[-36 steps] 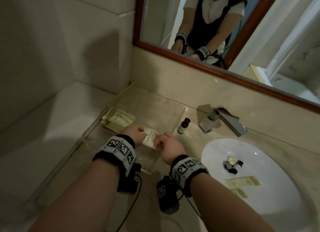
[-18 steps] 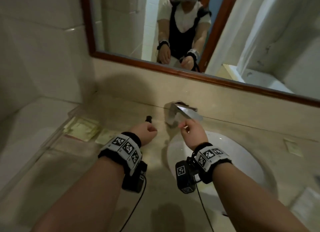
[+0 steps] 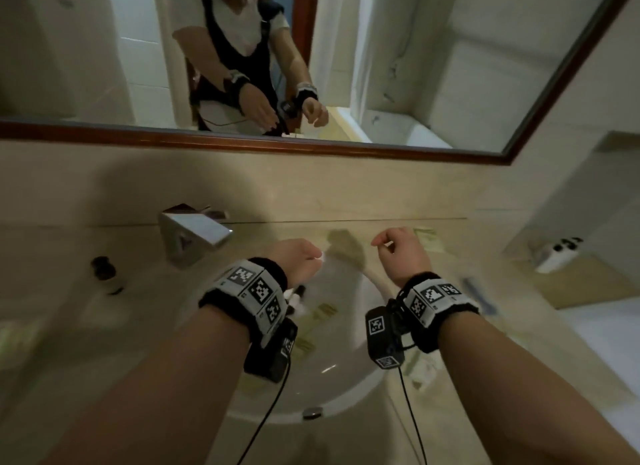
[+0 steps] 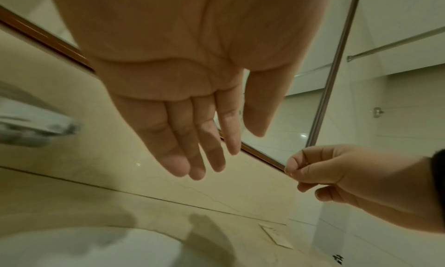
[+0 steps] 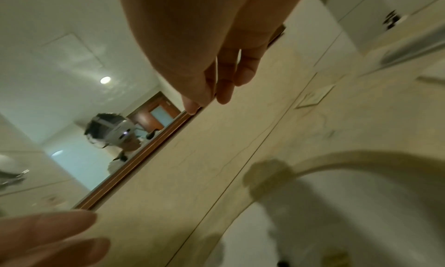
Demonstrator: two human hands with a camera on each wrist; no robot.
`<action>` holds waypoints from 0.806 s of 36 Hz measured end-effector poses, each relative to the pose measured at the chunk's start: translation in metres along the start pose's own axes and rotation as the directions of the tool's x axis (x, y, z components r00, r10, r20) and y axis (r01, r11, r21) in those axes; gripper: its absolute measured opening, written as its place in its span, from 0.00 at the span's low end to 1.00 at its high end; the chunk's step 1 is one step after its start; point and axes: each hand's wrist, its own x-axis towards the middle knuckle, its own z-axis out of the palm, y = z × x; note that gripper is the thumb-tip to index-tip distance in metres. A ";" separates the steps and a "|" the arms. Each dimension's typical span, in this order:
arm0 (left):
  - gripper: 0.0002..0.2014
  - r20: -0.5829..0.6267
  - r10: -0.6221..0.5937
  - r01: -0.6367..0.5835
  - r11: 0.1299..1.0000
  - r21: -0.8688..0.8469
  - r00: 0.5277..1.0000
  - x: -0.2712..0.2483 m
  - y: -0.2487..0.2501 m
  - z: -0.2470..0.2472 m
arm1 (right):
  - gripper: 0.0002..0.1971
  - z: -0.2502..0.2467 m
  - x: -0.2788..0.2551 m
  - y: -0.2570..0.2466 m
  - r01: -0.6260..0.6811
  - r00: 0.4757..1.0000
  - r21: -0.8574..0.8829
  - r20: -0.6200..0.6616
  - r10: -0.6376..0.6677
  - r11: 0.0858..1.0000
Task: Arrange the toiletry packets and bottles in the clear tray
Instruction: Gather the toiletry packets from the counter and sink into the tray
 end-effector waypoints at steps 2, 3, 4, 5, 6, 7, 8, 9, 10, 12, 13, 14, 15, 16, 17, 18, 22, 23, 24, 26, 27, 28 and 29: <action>0.17 0.033 0.024 -0.024 1.000 -0.018 0.999 0.011 0.017 0.011 | 0.09 -0.014 0.007 0.023 -0.040 0.999 -0.020 -0.011 0.039 0.999; 0.17 0.052 0.034 -0.033 0.999 -0.027 0.998 0.016 0.026 0.016 | 0.09 -0.020 0.011 0.033 -0.062 0.998 -0.024 -0.015 0.062 0.998; 0.18 0.061 0.042 -0.039 0.998 -0.041 0.997 0.022 0.035 0.021 | 0.08 -0.027 0.015 0.043 -0.087 0.996 -0.024 -0.021 0.087 0.996; 0.18 0.067 0.044 -0.041 0.998 -0.045 0.997 0.028 0.042 0.025 | 0.08 -0.032 0.020 0.053 -0.111 0.993 -0.021 -0.030 0.110 0.994; 0.18 0.068 0.049 -0.046 0.998 -0.040 0.997 0.034 0.049 0.028 | 0.08 -0.037 0.025 0.063 -0.129 0.991 -0.016 -0.039 0.128 0.992; 0.19 0.080 0.043 -0.039 0.998 -0.053 0.996 0.039 0.055 0.032 | 0.08 -0.042 0.030 0.072 -0.146 0.988 -0.016 -0.042 0.145 0.989; 0.19 0.098 0.040 -0.034 0.997 -0.066 0.994 0.043 0.060 0.035 | 0.08 -0.046 0.035 0.080 -0.161 0.986 -0.020 -0.043 0.160 0.987; 0.19 0.109 0.040 -0.034 0.998 -0.054 0.993 0.049 0.064 0.039 | 0.09 -0.050 0.040 0.089 -0.176 0.984 -0.023 -0.040 0.175 0.984; 0.20 0.107 0.046 -0.043 0.999 -0.022 0.993 0.054 0.067 0.042 | 0.09 -0.054 0.046 0.097 -0.190 0.981 -0.025 -0.037 0.189 0.982; 0.20 0.086 0.050 -0.052 0.999 0.018 0.995 0.063 0.072 0.047 | 0.11 -0.059 0.057 0.111 -0.220 0.975 -0.024 -0.041 0.219 0.975; 0.20 0.084 0.043 -0.044 0.999 0.019 0.996 0.067 0.075 0.049 | 0.12 -0.061 0.063 0.118 -0.234 0.971 -0.021 -0.046 0.233 0.972; 0.20 0.083 0.041 -0.043 0.999 0.020 0.996 0.072 0.077 0.051 | 0.12 -0.063 0.070 0.124 -0.242 0.969 -0.020 -0.049 0.241 0.970; 0.20 0.085 0.032 -0.034 0.999 0.015 0.996 0.077 0.079 0.053 | 0.12 -0.063 0.076 0.129 -0.250 0.967 -0.020 -0.048 0.249 0.968; 0.20 0.087 0.025 -0.026 1.000 0.010 0.996 0.082 0.081 0.055 | 0.13 -0.063 0.082 0.134 -0.260 0.965 -0.023 -0.044 0.258 0.965; 0.20 0.090 0.014 -0.015 1.000 0.008 0.996 0.089 0.083 0.058 | 0.13 -0.061 0.089 0.140 -0.271 0.962 -0.025 -0.036 0.270 0.962; 0.20 0.087 0.009 -0.009 1.000 0.007 0.996 0.095 0.083 0.060 | 0.14 -0.060 0.095 0.144 -0.282 0.959 -0.029 -0.028 0.281 0.959; 0.20 0.076 -0.025 0.022 0.999 0.037 0.997 0.117 0.085 0.065 | 0.19 -0.045 0.118 0.163 -0.346 0.938 -0.041 0.025 0.347 0.937; 0.20 0.073 -0.029 0.026 0.999 0.041 0.997 0.122 0.084 0.066 | 0.20 -0.040 0.122 0.167 -0.364 0.930 -0.049 0.035 0.366 0.930; 0.19 0.073 -0.033 0.030 0.999 0.042 0.997 0.128 0.084 0.068 | 0.21 -0.036 0.127 0.170 -0.382 0.922 -0.062 0.045 0.385 0.922; 0.19 0.089 -0.046 0.043 0.998 0.034 0.995 0.141 0.081 0.072 | 0.24 -0.024 0.136 0.177 -0.411 0.906 -0.103 0.062 0.418 0.906; 0.19 0.107 -0.053 0.050 0.998 0.033 0.993 0.147 0.081 0.074 | 0.25 -0.018 0.140 0.180 -0.428 0.896 -0.122 0.071 0.438 0.895; 0.19 0.124 -0.062 0.058 0.998 0.031 0.990 0.153 0.080 0.076 | 0.26 -0.011 0.143 0.184 -0.448 0.884 -0.134 0.083 0.461 0.884; 0.19 0.133 -0.065 0.061 0.998 0.029 0.989 0.158 0.080 0.077 | 0.27 -0.003 0.145 0.187 -0.468 0.871 -0.140 0.095 0.482 0.873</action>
